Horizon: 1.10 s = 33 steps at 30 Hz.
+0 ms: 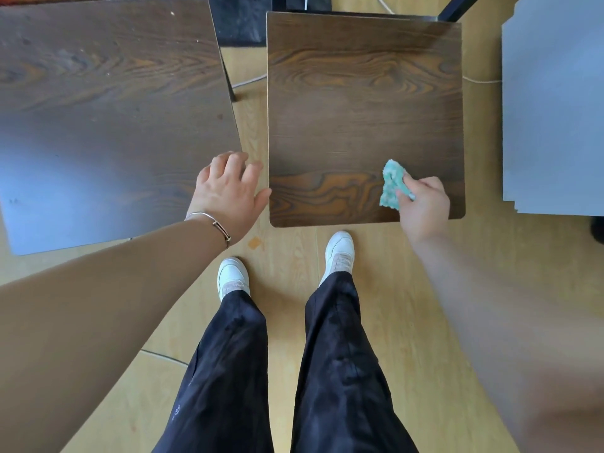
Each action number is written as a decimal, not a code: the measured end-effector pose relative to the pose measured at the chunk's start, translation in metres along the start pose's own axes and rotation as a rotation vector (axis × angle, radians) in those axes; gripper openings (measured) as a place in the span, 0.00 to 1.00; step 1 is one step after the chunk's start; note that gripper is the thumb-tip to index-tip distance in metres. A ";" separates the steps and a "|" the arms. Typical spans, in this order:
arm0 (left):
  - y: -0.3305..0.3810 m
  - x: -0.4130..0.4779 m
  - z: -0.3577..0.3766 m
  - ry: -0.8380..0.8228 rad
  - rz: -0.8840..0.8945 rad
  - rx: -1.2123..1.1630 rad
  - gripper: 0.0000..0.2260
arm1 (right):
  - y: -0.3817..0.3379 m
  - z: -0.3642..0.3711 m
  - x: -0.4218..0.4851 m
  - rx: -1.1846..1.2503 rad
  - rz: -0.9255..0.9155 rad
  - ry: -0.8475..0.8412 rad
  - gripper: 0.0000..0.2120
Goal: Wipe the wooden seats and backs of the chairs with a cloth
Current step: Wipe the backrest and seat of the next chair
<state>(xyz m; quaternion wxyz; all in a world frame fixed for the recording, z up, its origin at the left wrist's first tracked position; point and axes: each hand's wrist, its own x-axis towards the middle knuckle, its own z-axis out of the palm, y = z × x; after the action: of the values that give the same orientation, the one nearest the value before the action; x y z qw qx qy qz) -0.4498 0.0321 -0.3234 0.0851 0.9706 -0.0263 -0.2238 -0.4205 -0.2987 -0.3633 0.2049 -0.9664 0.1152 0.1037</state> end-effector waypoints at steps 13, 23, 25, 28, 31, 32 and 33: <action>-0.045 -0.022 -0.010 0.052 0.009 -0.037 0.23 | -0.114 0.071 -0.056 0.128 -0.264 -0.153 0.13; -0.062 -0.044 -0.004 0.029 0.005 -0.045 0.24 | -0.126 0.086 -0.101 0.127 -0.384 -0.288 0.06; -0.066 -0.050 -0.007 0.035 -0.005 -0.051 0.23 | -0.117 0.090 -0.112 0.053 -0.382 -0.475 0.07; -0.073 -0.058 -0.013 0.043 -0.032 -0.050 0.23 | -0.105 0.087 -0.133 -0.113 -0.385 -0.752 0.11; -0.081 -0.066 -0.024 0.057 -0.068 -0.062 0.23 | -0.108 0.072 -0.143 -0.001 -0.436 -0.589 0.18; -0.083 -0.068 -0.028 0.068 -0.083 -0.062 0.23 | -0.116 0.065 -0.141 0.053 -0.426 -0.538 0.18; -0.086 -0.070 -0.033 0.081 -0.098 -0.061 0.23 | -0.125 0.059 -0.137 0.102 -0.415 -0.490 0.18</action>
<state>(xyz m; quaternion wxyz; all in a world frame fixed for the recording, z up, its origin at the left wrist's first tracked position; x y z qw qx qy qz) -0.4972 0.1281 -0.2793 0.1047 0.9759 0.0318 -0.1889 -0.5269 -0.1377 -0.3349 0.2915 -0.9040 -0.1321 0.2835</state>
